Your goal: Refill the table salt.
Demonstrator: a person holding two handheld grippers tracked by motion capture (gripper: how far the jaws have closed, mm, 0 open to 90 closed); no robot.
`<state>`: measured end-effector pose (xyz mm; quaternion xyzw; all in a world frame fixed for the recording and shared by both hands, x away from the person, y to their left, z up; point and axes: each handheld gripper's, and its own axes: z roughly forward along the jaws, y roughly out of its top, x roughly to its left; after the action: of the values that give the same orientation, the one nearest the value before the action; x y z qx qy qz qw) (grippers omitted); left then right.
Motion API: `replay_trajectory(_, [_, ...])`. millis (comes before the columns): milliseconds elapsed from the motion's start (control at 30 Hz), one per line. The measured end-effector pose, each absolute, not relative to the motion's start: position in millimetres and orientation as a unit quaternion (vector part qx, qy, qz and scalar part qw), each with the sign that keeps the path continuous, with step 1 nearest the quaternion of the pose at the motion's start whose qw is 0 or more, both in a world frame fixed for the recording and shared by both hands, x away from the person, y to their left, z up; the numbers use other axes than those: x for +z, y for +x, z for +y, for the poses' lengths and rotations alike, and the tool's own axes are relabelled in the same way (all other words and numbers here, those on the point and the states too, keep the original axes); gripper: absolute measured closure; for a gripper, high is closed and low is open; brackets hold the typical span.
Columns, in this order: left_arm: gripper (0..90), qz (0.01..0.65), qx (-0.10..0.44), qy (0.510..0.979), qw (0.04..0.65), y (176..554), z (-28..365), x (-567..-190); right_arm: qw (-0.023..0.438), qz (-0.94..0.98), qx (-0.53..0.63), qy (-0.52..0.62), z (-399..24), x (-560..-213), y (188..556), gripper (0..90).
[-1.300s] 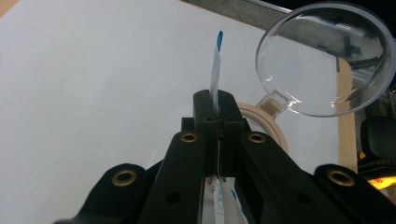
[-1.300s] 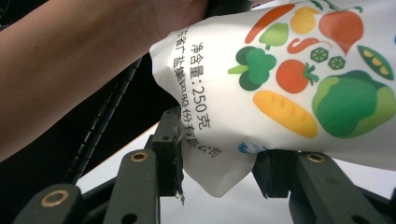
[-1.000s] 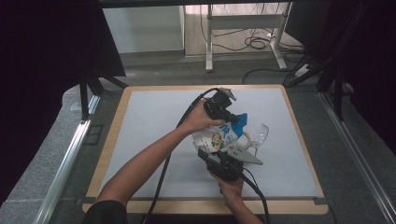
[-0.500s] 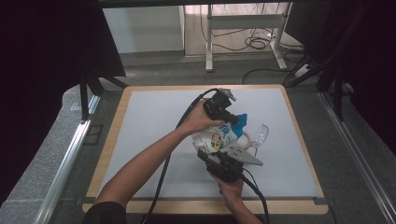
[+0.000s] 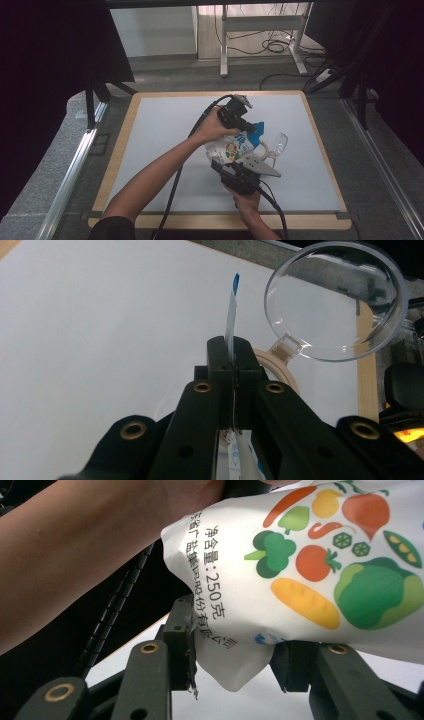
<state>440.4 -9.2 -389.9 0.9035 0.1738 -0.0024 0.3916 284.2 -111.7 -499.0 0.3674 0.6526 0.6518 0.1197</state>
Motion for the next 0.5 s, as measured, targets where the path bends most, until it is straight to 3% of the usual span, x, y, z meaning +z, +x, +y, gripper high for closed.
replay_trajectory(500, [90.0,0.175,-0.001,0.904,0.391,441.9,-8.3,-390.1,0.12,0.654,0.652,0.364,-111.6,-499.1,285.9,58.7])
